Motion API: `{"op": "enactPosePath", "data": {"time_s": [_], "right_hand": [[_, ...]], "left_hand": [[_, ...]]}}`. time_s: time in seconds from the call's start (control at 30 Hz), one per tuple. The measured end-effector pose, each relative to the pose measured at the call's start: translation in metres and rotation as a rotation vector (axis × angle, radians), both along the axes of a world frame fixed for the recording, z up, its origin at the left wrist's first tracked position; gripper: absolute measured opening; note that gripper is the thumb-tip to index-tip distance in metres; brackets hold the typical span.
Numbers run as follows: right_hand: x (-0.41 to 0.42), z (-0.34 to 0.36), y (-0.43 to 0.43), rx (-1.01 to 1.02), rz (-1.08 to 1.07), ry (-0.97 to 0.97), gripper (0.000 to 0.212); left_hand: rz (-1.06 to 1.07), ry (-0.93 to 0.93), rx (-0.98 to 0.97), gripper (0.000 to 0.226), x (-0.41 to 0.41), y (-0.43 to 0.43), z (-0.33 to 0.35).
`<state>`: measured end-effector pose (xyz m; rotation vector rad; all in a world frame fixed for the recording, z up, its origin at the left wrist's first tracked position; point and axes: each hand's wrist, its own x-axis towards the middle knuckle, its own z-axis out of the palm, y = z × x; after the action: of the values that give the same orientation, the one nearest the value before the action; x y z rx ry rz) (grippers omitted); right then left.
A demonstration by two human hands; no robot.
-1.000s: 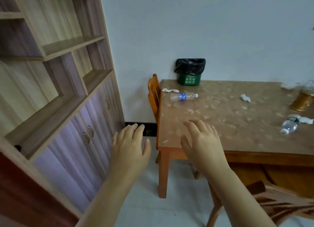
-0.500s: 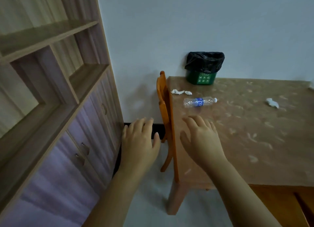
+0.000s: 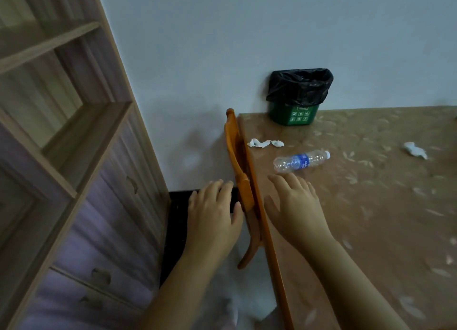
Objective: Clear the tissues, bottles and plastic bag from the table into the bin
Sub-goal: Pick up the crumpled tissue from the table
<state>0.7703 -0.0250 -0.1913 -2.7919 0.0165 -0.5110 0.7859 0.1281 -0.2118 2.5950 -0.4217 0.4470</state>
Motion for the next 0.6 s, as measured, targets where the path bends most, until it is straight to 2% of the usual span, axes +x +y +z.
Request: {"op": "enactPosePath", "data": {"time_s": [0.2, 0.37, 0.6], "right_hand": [[0.096, -0.007, -0.012, 0.06, -0.053, -0.038, 0.037], [0.165, -0.006, -0.03, 0.09, -0.108, -0.093, 0.036], [0.223, -0.025, -0.053, 0.07, -0.223, -0.026, 0.033]], "left_hand": [[-0.064, -0.02, 0.078, 0.041, 0.109, -0.012, -0.001], [-0.148, 0.076, 0.093, 0.043, 0.185, -0.031, 0.001], [-0.215, 0.199, 0.097, 0.046, 0.252, -0.048, -0.011]]}}
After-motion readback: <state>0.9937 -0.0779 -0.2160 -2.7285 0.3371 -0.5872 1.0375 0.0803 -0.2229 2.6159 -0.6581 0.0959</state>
